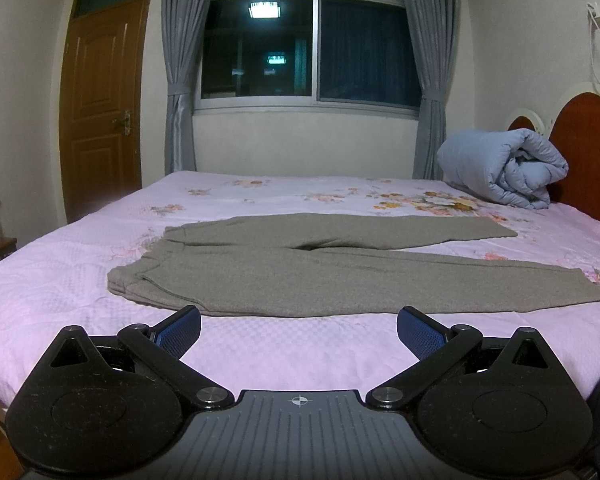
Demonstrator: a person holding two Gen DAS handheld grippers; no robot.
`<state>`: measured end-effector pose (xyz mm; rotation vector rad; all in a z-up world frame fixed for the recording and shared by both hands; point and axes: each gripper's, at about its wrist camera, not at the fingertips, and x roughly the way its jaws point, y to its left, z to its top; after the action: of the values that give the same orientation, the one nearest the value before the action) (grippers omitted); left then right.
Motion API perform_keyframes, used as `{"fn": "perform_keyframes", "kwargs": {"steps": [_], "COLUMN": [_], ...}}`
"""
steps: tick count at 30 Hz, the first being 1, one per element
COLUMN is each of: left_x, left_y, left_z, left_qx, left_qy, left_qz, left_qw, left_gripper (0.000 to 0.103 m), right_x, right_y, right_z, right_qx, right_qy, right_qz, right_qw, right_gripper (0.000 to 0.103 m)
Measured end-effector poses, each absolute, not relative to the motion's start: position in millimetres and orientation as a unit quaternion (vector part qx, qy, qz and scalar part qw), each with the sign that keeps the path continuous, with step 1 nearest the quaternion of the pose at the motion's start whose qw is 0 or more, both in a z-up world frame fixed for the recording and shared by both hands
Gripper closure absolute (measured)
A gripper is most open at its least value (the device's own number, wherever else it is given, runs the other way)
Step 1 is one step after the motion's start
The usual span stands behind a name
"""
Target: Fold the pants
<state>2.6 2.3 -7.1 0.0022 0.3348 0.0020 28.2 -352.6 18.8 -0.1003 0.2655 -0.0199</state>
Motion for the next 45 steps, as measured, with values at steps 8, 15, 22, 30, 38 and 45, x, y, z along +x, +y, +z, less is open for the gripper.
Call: {"fn": "perform_keyframes", "kwargs": {"steps": [8,15,22,30,38,45], "left_x": [2.7,2.9,3.1,3.1,8.6,35.4], "left_y": [2.4,2.7,2.8,3.1,8.1,35.3], "left_z": [-6.7,-6.3,-6.2,-6.2,-8.9,-3.5], "left_qx": [0.001,0.0,0.0,0.0,-0.012,-0.036], "left_qy": [0.167,0.167,0.167,0.167,0.178,0.188], "left_qz": [0.001,0.001,0.001,0.001,0.002,0.018], "left_qw": [0.986,0.986,0.986,0.986,0.984,0.981], "left_gripper": [0.0,0.0,0.0,0.0,0.0,0.0], "right_x": [28.0,28.1,28.1,28.2,28.6,35.3], "right_y": [-352.3,-351.8,-352.1,-352.6,-351.5,-374.0], "right_z": [18.7,18.5,18.8,19.9,22.2,25.2], "right_qx": [-0.05,-0.05,-0.051,-0.051,-0.049,-0.017], "right_qy": [0.132,0.132,0.132,0.132,0.133,0.129], "right_qz": [-0.01,-0.01,-0.01,-0.01,-0.011,0.004], "right_qw": [0.99,0.99,0.99,0.99,0.99,0.992], "right_gripper": [0.006,0.006,0.006,0.006,0.006,0.006]}}
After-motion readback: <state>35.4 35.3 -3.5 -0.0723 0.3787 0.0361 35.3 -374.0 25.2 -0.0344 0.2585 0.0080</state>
